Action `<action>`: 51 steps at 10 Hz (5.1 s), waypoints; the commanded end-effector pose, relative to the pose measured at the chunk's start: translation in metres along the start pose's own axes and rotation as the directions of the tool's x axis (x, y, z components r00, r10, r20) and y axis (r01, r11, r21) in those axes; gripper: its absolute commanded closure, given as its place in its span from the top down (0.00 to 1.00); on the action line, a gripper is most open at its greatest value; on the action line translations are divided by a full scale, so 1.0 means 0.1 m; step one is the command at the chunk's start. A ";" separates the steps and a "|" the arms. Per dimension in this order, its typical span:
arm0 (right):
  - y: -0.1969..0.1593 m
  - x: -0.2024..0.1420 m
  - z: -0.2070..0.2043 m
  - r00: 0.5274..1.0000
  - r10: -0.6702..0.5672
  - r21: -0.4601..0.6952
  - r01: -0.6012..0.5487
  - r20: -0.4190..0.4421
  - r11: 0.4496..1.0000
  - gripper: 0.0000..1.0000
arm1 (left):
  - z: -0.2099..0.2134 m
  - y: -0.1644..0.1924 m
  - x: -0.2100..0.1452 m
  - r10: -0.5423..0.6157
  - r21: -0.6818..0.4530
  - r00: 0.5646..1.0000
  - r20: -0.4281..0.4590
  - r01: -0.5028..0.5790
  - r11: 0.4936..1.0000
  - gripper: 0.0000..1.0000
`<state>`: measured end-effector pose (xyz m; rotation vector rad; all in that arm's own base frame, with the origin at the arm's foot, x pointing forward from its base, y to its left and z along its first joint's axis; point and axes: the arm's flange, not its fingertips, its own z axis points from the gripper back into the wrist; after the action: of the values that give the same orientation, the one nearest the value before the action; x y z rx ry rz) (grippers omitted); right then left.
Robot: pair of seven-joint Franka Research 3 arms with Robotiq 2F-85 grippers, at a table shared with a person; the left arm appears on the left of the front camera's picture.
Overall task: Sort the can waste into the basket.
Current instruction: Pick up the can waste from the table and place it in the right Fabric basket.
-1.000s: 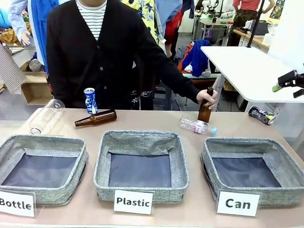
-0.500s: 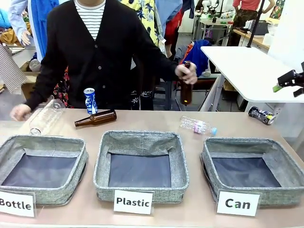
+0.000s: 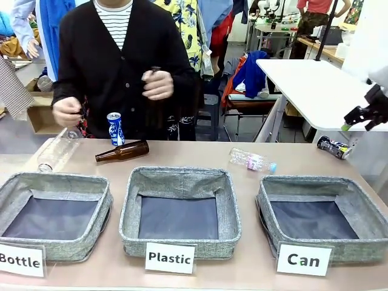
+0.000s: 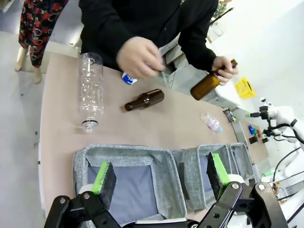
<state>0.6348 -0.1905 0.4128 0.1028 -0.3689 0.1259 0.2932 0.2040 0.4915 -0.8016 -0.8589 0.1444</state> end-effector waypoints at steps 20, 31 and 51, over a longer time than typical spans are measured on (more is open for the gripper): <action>-0.19 0.93 -1.62 0.931 0.218 0.041 -0.216 -0.293 0.976 0.00 | 1.92 0.04 0.81 0.116 -0.254 0.922 0.369 -0.020 0.967 1.00; 0.51 0.34 0.37 0.947 0.188 0.248 -0.122 -0.261 0.961 0.00 | 1.61 -0.11 0.79 0.044 -0.278 0.963 0.266 0.032 0.960 1.00; 1.56 -1.15 0.95 0.883 0.469 0.983 -0.113 0.031 0.148 1.00 | -0.74 -0.64 -0.36 -0.199 -0.268 0.916 -0.349 0.106 0.957 1.00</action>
<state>0.4526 -0.0474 0.4539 0.9668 0.1107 1.0146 0.3109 0.1023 0.4818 -0.9436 -0.5838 -0.2619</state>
